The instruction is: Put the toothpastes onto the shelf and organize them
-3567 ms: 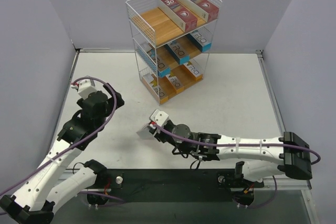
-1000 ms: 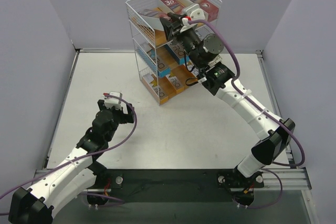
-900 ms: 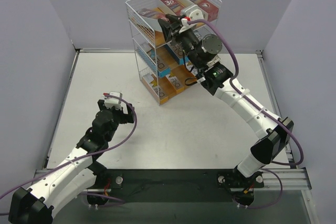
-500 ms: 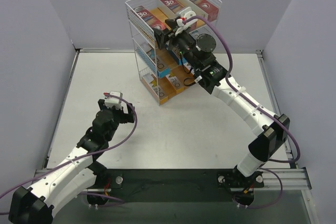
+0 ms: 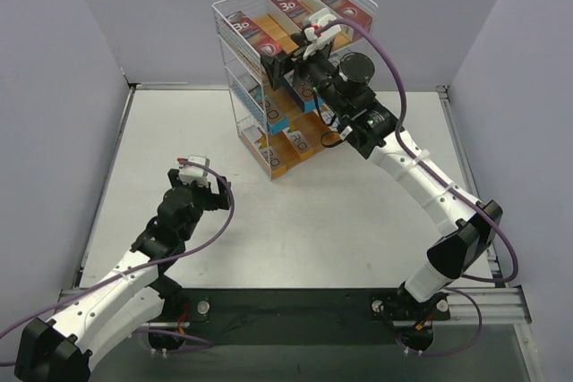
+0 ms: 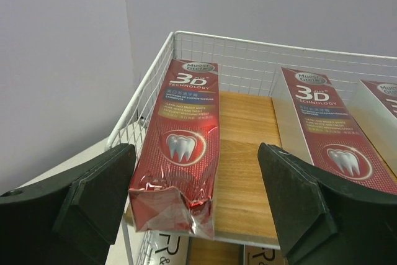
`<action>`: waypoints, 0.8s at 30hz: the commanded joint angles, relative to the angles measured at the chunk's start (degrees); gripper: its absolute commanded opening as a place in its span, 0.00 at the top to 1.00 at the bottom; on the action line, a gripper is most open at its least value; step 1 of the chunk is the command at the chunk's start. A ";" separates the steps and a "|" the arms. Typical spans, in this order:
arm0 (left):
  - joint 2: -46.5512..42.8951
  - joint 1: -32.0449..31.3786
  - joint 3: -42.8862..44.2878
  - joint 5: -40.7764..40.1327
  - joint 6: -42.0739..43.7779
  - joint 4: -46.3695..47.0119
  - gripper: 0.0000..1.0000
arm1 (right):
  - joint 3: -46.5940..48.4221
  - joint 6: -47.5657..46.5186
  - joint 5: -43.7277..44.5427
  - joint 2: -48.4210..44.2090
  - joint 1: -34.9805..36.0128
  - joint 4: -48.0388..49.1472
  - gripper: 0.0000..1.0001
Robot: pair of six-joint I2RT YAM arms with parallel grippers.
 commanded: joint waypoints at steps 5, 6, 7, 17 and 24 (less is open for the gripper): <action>-0.45 0.38 -0.09 1.39 -0.54 3.10 0.03 | 1.28 3.16 -8.92 -9.88 1.05 -2.62 0.18; -0.62 0.38 -0.09 1.48 -0.54 3.19 0.03 | 0.31 3.34 -8.84 -10.59 0.97 -2.71 0.19; -0.54 0.38 -0.09 1.56 -0.63 3.27 0.03 | -1.44 3.43 -8.66 -11.99 0.88 -2.79 0.24; -0.36 0.38 -0.09 2.88 -1.07 3.54 0.03 | -5.24 5.19 -9.89 -13.06 -2.19 -8.42 0.57; -0.89 0.38 -0.18 2.71 -1.07 3.54 0.03 | -1.99 5.63 -11.65 -7.62 -4.04 -9.91 0.64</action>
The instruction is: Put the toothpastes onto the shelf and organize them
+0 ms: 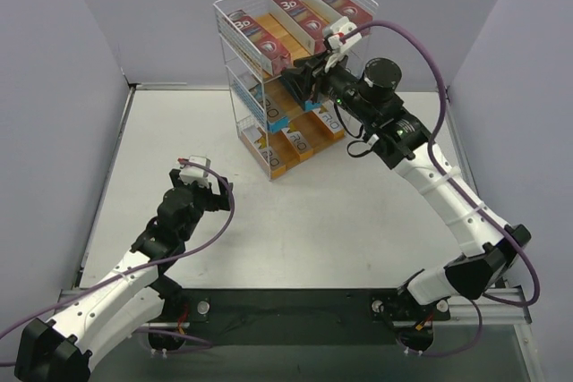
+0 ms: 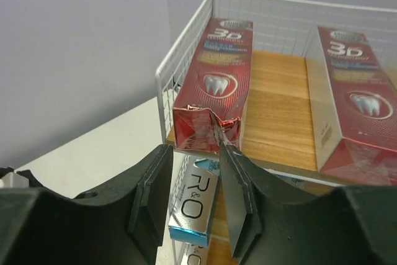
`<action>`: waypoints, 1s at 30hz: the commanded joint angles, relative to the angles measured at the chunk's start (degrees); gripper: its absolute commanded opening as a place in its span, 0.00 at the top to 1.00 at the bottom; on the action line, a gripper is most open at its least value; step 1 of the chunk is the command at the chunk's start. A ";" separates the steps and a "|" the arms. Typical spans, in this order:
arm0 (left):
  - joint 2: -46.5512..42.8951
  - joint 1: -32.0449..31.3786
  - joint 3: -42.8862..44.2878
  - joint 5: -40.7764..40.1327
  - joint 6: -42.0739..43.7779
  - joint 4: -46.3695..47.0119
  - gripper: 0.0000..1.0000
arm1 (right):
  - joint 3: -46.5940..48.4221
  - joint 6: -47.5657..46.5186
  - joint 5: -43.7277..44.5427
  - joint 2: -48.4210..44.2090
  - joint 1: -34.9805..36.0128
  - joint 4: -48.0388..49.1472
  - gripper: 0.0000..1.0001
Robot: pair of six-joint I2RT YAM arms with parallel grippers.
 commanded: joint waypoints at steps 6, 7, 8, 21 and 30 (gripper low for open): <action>-0.93 0.46 -0.07 0.46 -0.39 3.36 0.03 | 7.72 0.55 -4.03 7.34 -1.14 -0.35 0.66; -1.10 0.46 -0.07 0.45 -0.39 3.36 0.03 | 8.25 0.64 -4.38 7.69 -1.05 -0.43 0.66; -1.11 0.46 -0.07 0.45 -0.31 3.28 0.03 | 8.69 0.73 -4.64 8.39 -1.05 -0.52 0.66; -5.76 0.46 0.37 -2.44 0.13 -0.06 0.03 | 6.41 -1.64 -4.30 1.82 -1.05 -4.91 0.64; -13.67 0.46 10.81 -10.60 5.13 -15.08 0.03 | -4.21 -3.66 9.19 -11.53 -2.54 -10.98 0.35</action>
